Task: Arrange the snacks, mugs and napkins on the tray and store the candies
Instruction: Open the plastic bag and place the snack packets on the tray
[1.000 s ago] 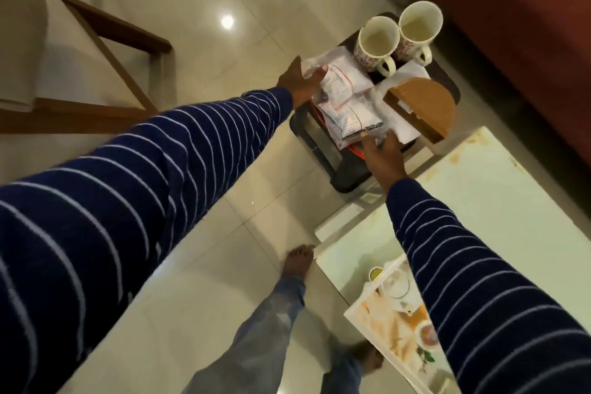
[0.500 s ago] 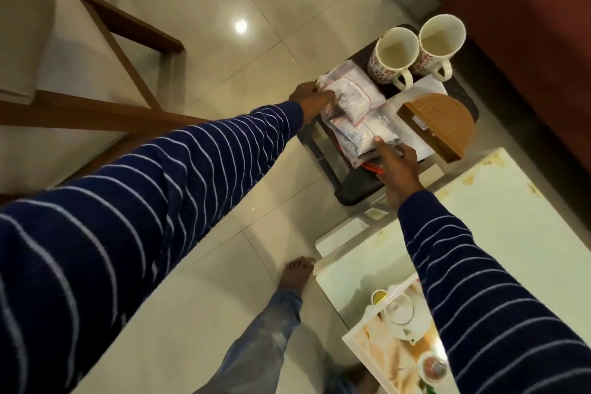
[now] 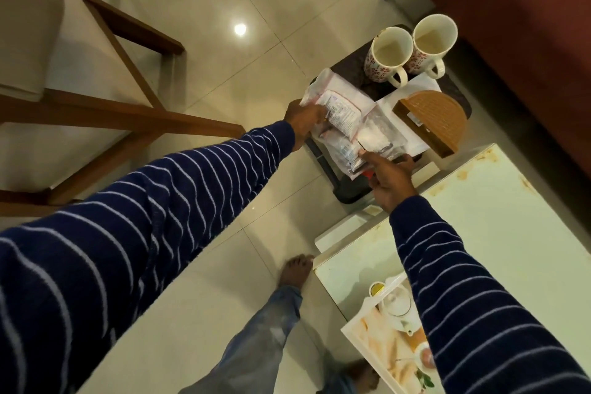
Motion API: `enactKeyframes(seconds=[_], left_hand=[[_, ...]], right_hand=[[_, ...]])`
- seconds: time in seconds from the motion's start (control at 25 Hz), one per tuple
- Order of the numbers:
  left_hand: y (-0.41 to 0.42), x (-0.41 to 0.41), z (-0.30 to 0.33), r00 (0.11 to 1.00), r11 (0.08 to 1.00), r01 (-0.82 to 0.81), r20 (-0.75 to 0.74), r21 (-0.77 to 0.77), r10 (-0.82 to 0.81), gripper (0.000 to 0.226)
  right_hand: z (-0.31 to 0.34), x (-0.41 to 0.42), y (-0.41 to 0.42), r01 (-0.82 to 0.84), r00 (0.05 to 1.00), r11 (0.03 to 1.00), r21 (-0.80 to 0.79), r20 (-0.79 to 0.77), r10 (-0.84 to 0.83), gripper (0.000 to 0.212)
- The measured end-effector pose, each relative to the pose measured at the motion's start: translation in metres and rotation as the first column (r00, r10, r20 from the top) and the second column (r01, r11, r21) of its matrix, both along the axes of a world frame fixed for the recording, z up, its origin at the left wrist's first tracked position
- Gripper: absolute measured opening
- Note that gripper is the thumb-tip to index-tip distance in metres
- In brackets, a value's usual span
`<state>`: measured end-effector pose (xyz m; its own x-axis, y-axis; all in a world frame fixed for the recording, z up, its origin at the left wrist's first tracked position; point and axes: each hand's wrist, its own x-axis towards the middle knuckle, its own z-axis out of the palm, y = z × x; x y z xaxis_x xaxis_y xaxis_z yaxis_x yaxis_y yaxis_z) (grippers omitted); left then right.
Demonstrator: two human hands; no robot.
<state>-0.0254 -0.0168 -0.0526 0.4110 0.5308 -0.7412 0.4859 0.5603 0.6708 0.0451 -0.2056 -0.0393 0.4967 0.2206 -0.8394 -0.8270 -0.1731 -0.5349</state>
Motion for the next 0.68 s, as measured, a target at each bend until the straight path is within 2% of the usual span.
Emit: enactKeyframes(seconds=[0.12,0.24,0.32,0.44,0.56,0.68], left_hand=[[-0.013,-0.005,0.025,0.988,0.999,0.001,0.156,-0.043,0.006,0.032],[-0.030,-0.009,0.071,0.952,0.991,0.012,0.303,-0.135,0.030,0.029],[-0.043,-0.014,0.102,0.936,0.983,0.095,0.350,-0.159,-0.034,0.034],[-0.074,-0.018,0.161,0.865,0.930,0.314,0.460,-0.191,-0.198,0.049],[-0.113,-0.019,0.227,0.788,0.881,0.456,0.517,-0.123,-0.335,0.056],[-0.146,-0.026,0.287,0.723,0.857,0.514,0.555,-0.032,-0.413,0.047]], right_hand=[[0.028,-0.003,-0.014,-0.060,0.997,0.990,0.131,-0.043,0.066,0.076],[0.071,-0.006,-0.043,-0.071,0.997,0.961,0.267,-0.007,0.076,0.066],[0.100,-0.008,-0.066,-0.082,0.997,0.950,0.300,0.029,0.077,0.060],[0.153,-0.007,-0.112,-0.050,0.998,0.936,0.348,0.040,0.039,0.050],[0.210,-0.003,-0.163,-0.049,0.994,0.913,0.405,0.106,0.006,0.052],[0.266,-0.011,-0.204,-0.076,0.969,0.882,0.464,0.244,-0.045,0.055]])
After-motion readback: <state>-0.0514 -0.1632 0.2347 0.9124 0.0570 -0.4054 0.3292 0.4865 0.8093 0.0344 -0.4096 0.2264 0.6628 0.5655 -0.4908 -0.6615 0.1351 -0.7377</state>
